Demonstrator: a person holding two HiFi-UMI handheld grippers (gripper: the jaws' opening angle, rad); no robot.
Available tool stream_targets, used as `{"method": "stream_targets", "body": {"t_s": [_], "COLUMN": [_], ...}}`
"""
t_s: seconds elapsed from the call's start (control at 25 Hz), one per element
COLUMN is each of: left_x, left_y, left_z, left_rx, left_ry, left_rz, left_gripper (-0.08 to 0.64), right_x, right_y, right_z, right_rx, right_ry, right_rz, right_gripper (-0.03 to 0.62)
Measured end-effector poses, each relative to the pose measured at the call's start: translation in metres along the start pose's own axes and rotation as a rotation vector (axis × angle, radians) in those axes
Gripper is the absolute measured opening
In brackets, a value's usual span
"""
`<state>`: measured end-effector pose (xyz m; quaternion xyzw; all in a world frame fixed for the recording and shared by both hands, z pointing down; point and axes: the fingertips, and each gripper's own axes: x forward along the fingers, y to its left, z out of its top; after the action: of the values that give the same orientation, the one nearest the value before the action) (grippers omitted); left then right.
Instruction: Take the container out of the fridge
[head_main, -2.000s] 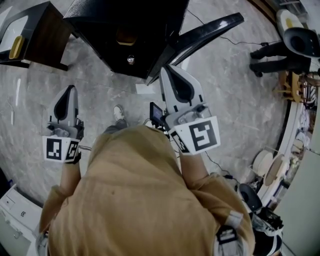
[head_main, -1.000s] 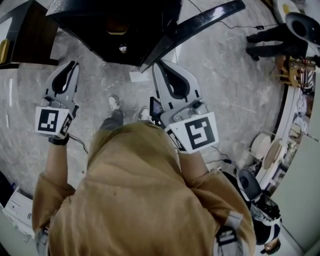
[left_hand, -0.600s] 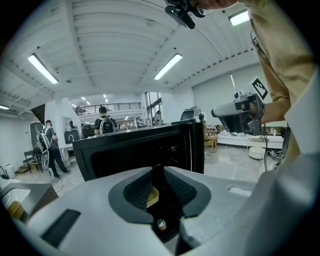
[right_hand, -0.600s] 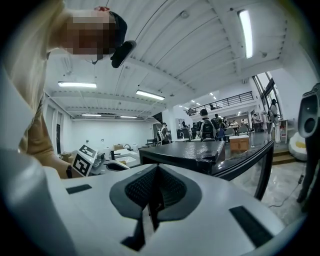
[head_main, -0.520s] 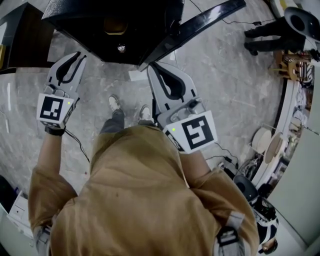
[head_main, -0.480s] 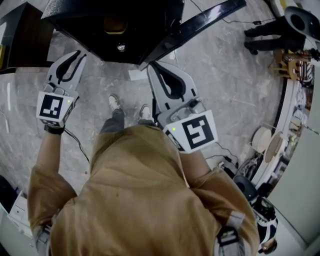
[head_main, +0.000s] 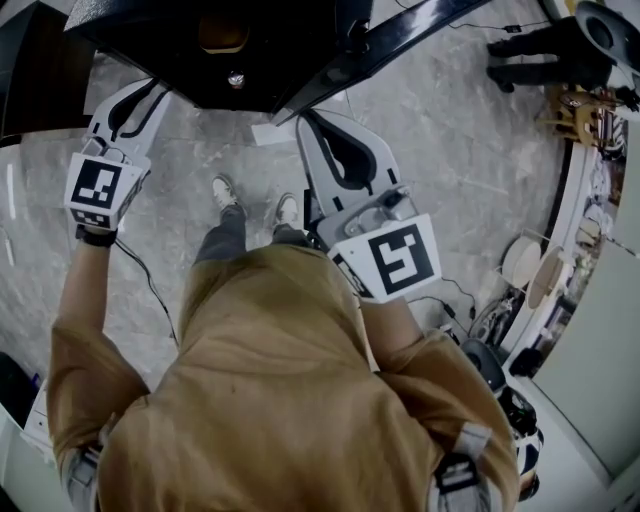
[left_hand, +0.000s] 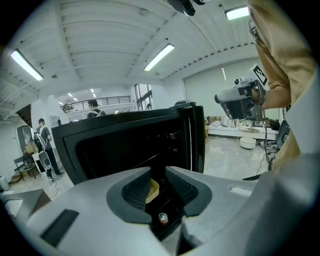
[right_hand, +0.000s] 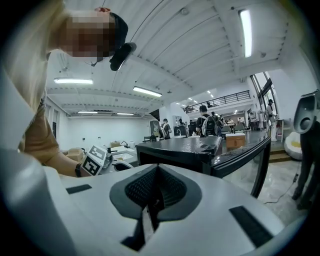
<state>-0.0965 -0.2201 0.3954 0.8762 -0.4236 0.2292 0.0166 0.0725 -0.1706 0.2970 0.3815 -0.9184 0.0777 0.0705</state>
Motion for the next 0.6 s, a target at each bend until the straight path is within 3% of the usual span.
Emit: {"method": "stream_targets", "body": {"t_s": [0.6], "left_x": [0.043], "left_y": [0.008], "left_z": [-0.009], "left_rx": [-0.003], "left_ry": [0.015], "left_rz": [-0.049], "left_gripper": [0.107], "right_x": [0.015], "right_y": [-0.009], "right_z": [-0.011], "right_rx": [0.02], "right_ry": [0.018], "right_rz": [-0.021], "right_gripper": [0.0]}}
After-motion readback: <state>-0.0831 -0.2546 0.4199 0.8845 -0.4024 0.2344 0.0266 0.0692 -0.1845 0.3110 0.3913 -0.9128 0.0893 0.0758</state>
